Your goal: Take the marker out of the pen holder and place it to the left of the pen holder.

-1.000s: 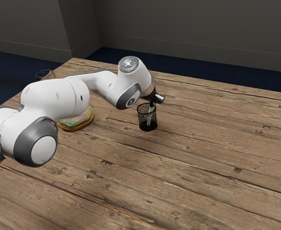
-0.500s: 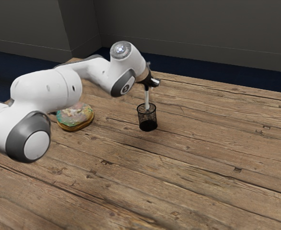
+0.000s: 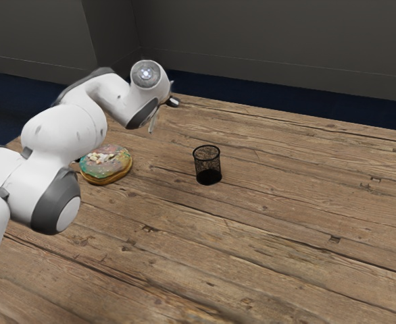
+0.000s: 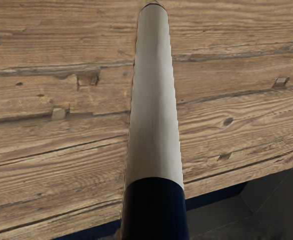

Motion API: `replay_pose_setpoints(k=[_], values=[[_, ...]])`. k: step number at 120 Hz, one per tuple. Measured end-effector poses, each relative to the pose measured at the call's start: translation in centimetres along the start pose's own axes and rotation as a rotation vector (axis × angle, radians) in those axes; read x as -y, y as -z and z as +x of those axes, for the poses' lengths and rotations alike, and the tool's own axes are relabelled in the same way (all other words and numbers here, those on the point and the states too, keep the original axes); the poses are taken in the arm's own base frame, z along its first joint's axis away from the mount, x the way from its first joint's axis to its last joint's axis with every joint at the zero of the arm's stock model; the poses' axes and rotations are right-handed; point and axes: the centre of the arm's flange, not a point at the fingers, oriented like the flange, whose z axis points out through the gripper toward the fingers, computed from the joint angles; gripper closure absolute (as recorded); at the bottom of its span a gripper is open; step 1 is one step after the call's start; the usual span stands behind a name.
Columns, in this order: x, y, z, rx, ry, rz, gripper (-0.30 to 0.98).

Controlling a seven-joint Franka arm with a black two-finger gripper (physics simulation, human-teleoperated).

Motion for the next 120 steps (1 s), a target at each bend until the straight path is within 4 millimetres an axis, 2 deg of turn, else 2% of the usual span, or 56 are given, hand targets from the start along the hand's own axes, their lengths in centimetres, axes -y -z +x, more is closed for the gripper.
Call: replay_pose_setpoints(k=[18, 41, 61, 75, 81, 86, 93, 98, 103, 106, 108, 113, 117, 120], values=[[1.5, -3.1, 2.7, -0.001, -0.043, -0.008, 0.76], [2.5, -4.6, 4.2, 0.001, -0.062, -0.001, 0.76], [2.0, -4.5, 4.2, 0.006, -0.055, -0.001, 0.41], [1.5, -3.2, 2.9, 0.028, -0.04, 0.003, 0.24], [0.1, -0.6, 0.7, 0.047, 0.009, 0.011, 0.19], [-1.3, 3.6, -2.2, 0.046, 0.078, 0.028, 0.15], [-4.3, 12.5, -7.3, 0.003, 0.215, 0.075, 0.12], [-8.3, 20.5, -10.3, -0.059, 0.368, 0.109, 0.1], [-12.9, 27.2, -11.1, -0.157, 0.552, 0.147, 0.08], [-15.0, 30.1, -10.8, -0.232, 0.656, 0.159, 0.07], [-15.8, 31.7, -10.4, -0.282, 0.714, 0.166, 0.06], [-15.8, 34.3, -9.4, -0.413, 0.831, 0.177, 0.05], [-12.8, 33.0, -7.5, -0.557, 0.881, 0.173, 0.05], [-9.5, 31.0, -4.9, -0.684, 0.897, 0.159, 0.04]])
